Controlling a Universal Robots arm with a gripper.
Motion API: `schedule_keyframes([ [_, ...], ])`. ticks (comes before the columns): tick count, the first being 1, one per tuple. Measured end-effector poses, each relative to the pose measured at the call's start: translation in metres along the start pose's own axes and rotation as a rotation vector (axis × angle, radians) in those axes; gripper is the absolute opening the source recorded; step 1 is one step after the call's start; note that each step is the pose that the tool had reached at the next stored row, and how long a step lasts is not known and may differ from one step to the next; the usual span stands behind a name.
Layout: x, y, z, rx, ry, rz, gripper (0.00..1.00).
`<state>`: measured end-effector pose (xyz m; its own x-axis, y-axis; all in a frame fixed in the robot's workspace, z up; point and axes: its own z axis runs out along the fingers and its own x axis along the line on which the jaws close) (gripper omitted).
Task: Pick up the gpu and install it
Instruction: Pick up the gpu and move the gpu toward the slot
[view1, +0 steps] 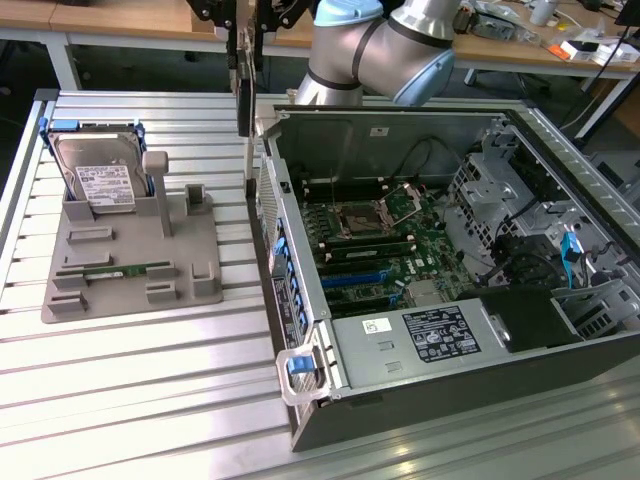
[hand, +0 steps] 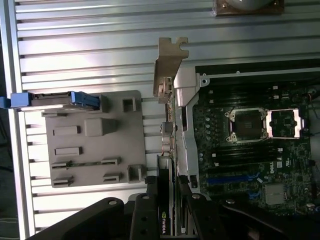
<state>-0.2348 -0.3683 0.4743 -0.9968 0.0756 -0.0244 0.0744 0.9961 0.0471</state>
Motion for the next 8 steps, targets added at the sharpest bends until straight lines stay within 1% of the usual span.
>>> schedule_keyframes([
  [8,-0.014,0.001,0.0004,0.0006,0.0,0.0,0.27],
])
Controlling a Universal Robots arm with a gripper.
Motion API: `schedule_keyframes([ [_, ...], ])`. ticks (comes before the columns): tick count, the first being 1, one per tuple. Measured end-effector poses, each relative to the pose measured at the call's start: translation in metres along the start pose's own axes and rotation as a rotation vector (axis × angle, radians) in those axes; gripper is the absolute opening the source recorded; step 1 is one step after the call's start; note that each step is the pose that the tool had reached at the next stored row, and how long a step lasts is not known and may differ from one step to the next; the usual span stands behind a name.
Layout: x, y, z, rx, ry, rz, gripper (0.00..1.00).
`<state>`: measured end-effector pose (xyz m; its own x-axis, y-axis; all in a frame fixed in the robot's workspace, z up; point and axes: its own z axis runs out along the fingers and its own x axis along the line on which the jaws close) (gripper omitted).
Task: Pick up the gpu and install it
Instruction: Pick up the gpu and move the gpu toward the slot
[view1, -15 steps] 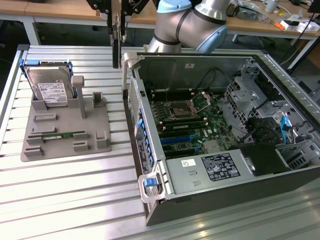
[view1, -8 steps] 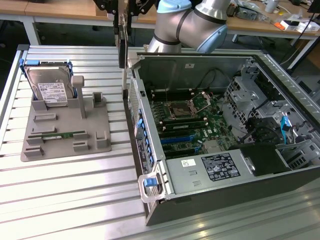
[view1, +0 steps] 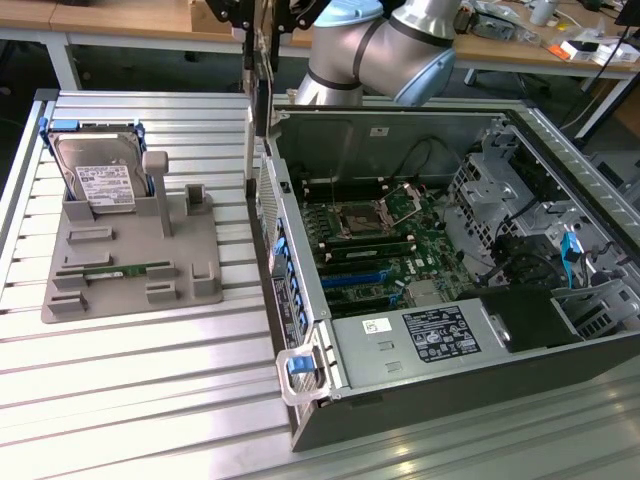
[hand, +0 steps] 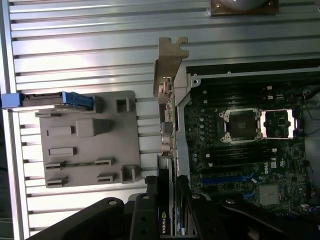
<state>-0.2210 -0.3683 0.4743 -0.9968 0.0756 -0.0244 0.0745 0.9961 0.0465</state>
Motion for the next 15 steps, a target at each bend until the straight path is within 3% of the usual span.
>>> schedule_keyframes([
  [15,-0.024,0.0018,0.0007,0.0013,-0.0001,0.0,0.27],
])
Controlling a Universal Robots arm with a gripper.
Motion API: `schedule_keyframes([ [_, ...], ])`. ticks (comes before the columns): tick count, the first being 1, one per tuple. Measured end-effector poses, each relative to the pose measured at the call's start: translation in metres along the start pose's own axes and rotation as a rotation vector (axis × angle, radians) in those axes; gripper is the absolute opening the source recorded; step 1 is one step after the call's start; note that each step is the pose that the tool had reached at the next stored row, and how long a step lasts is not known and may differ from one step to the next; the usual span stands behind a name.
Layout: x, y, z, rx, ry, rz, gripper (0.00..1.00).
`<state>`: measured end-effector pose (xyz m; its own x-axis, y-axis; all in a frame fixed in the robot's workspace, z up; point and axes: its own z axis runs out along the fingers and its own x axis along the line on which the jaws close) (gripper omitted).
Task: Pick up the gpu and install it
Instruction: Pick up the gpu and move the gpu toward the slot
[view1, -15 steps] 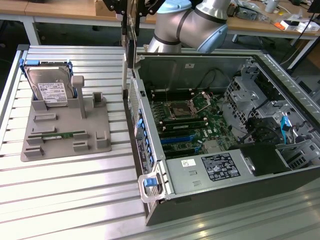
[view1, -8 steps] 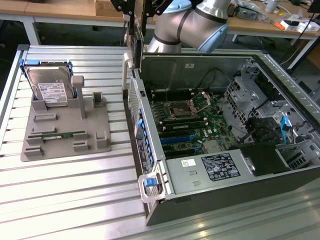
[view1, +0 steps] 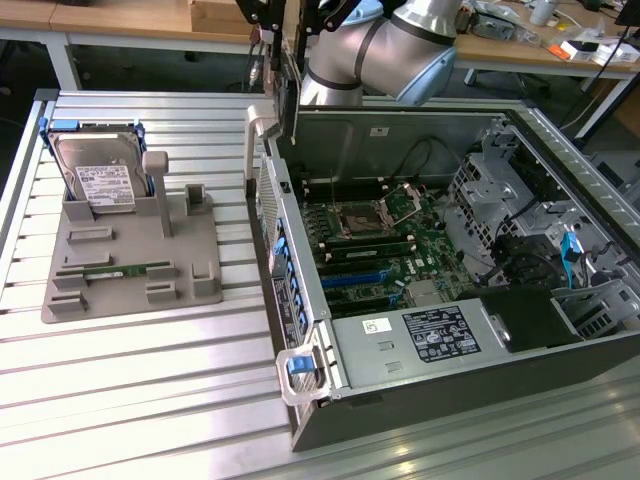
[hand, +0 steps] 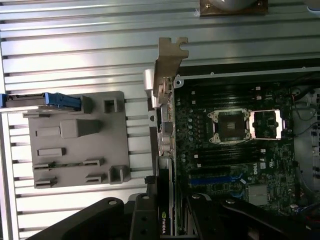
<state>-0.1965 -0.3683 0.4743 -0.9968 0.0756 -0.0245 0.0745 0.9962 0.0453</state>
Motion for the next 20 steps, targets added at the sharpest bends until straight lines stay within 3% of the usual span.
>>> schedule_keyframes([
  [10,-0.019,0.0014,0.0005,0.0006,0.0,0.0,0.27],
  [20,-0.031,0.0023,0.0008,0.0008,0.0,0.0,0.27],
])
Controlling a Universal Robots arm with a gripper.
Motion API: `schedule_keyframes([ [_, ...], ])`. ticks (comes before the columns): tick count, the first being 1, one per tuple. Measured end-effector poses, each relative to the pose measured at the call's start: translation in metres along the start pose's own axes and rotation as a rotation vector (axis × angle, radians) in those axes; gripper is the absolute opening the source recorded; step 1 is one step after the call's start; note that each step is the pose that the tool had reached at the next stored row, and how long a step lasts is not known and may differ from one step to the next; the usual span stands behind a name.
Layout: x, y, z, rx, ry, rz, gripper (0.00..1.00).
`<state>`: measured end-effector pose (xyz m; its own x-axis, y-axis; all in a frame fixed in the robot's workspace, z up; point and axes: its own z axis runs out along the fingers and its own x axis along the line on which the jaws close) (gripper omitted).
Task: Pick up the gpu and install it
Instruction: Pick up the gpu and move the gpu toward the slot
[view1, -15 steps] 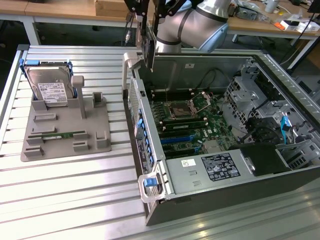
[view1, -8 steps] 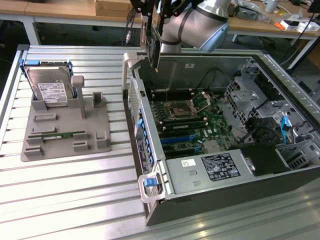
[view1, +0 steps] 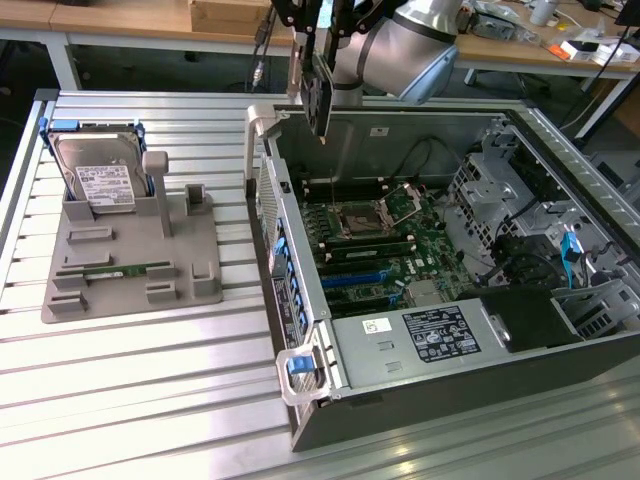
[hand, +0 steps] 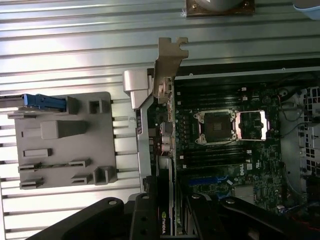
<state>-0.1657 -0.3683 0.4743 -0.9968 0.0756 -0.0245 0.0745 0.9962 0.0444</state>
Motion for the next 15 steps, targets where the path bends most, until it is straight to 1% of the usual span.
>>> schedule_keyframes([
  [5,-0.005,0.0004,0.0001,0.0003,0.0,0.0,0.27],
  [11,-0.015,0.0011,0.0004,0.0005,0.0,0.0,0.27],
  [15,-0.018,0.0014,0.0005,0.0005,-0.0001,0.0,0.27],
])
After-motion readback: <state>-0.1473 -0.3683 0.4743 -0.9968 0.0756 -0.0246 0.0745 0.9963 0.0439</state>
